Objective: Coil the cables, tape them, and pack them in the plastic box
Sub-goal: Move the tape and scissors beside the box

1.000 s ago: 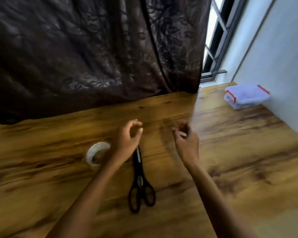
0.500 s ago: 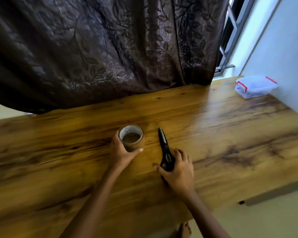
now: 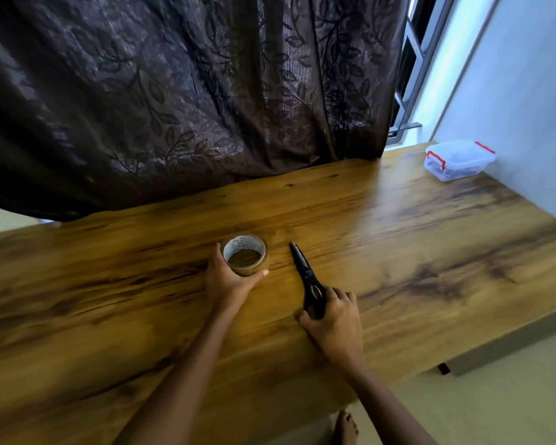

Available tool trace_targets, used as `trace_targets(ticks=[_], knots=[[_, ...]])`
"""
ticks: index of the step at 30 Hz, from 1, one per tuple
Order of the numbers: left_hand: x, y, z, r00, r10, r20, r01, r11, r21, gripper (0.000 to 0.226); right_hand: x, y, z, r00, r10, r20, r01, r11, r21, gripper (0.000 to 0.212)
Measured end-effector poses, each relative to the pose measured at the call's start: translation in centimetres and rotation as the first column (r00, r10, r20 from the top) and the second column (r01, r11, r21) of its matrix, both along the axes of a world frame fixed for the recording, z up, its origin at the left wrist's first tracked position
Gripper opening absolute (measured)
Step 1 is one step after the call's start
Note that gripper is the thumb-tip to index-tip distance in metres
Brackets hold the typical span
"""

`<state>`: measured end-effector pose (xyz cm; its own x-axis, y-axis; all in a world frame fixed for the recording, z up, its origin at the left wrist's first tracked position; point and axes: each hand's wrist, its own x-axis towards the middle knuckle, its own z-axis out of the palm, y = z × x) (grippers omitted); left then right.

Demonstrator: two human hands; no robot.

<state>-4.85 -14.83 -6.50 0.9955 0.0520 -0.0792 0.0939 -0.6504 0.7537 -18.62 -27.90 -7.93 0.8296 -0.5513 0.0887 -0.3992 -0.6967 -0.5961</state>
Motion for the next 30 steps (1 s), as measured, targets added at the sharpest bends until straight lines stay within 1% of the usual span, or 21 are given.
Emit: trace_targets(ticks=[3,6,8,9,11,13,16,18,21,25,30], knots=[[-0.3,-0.2,0.0,0.997,0.046,0.056,-0.045,0.999,-0.022,0.113,-0.2,-0.8,0.5,0.999,0.017,0.049,-0.024,0.989,0.144,0.061],[-0.8,-0.8,0.2,0.997,0.032,0.076,-0.029,0.999,-0.041,0.112,-0.4,-2.1,0.8,0.997,0.01,0.077,-0.031,0.959,0.281,0.051],[-1.0,-1.9,0.6,0.997,0.004,0.078,0.0,0.999,-0.047,0.112,-0.4,-3.3,1.0,0.995,-0.024,0.099,-0.015,0.928,0.373,0.053],[-1.0,-2.6,0.9,0.997,-0.009,0.077,0.013,0.999,-0.049,0.112,-0.4,-4.2,1.2,0.992,-0.046,0.113,-0.001,0.923,0.385,0.056],[-1.1,-4.4,1.6,0.997,-0.03,0.074,0.035,0.997,-0.065,0.112,-0.4,-5.9,1.8,0.986,-0.071,0.148,0.013,0.934,0.358,0.057],[-1.1,-6.6,2.4,0.995,-0.058,0.082,0.065,0.994,-0.09,0.113,-0.4,-8.0,2.8,0.979,-0.079,0.189,0.015,0.949,0.316,0.052],[-0.9,-10.4,3.2,0.987,-0.118,0.113,0.134,0.98,-0.15,0.114,0.0,-12.0,4.0,0.965,-0.125,0.23,0.064,0.965,0.254,0.044],[-0.8,-13.2,3.5,0.977,-0.167,0.133,0.19,0.963,-0.189,0.115,0.2,-15.2,4.4,0.958,-0.153,0.244,0.095,0.968,0.233,0.044],[-0.8,-17.4,3.7,0.964,-0.214,0.16,0.247,0.944,-0.22,0.115,0.2,-20.7,4.9,0.949,-0.209,0.235,0.167,0.968,0.189,0.05],[-1.1,-23.3,3.7,0.941,-0.264,0.212,0.308,0.926,-0.217,0.117,-1.0,-29.4,5.2,0.939,-0.269,0.216,0.249,0.962,0.115,0.051],[-1.3,-29.1,4.1,0.926,-0.301,0.227,0.35,0.91,-0.223,0.12,-3.8,-39.5,5.3,0.918,-0.369,0.144,0.358,0.929,0.095,0.054]])
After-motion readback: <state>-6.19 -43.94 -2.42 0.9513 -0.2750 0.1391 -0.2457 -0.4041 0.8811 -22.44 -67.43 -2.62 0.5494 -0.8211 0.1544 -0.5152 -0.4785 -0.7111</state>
